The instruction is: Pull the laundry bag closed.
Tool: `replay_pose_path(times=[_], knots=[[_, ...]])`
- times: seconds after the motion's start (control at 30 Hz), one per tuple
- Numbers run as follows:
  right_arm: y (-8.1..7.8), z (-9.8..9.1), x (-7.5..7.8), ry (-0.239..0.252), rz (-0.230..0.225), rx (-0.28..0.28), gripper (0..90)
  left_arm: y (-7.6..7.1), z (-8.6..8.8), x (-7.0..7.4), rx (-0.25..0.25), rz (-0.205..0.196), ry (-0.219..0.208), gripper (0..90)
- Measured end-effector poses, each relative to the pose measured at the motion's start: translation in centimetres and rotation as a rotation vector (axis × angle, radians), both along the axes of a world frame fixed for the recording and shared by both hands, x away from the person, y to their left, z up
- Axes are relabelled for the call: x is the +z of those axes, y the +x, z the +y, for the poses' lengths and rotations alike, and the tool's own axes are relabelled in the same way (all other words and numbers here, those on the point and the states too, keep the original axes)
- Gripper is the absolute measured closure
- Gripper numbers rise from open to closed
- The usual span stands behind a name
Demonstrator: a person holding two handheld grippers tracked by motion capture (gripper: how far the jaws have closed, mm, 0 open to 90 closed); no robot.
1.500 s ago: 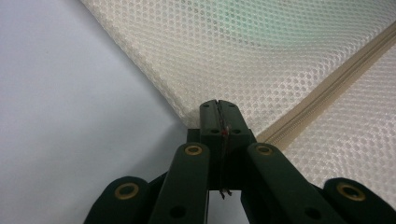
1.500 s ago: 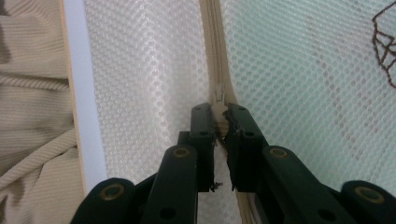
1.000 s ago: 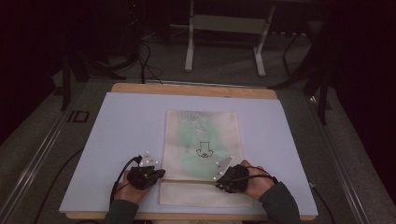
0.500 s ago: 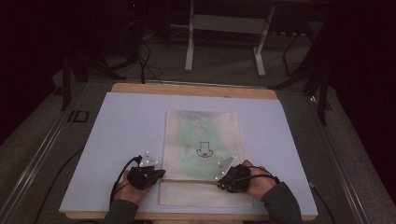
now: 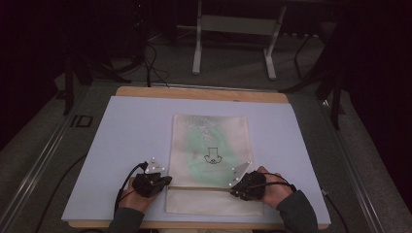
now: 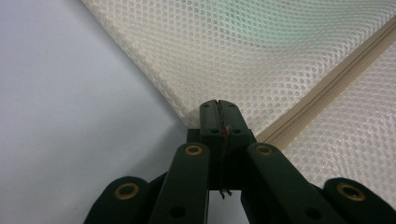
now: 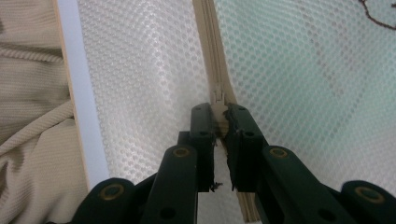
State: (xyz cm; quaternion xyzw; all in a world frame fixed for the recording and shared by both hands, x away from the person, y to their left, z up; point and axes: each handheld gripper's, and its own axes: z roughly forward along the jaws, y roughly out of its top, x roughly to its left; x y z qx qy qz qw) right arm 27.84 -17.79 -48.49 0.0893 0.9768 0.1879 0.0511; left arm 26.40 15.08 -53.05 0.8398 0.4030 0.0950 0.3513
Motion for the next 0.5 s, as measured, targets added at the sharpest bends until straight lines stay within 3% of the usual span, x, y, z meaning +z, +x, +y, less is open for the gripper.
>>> replay_pose_path(times=[0.5], knots=[[0.04, -0.77, 0.14, 0.008, 0.004, -0.01, 82.2, 0.01, 0.01, 0.0, -0.001, 0.0, 0.0, 89.4]])
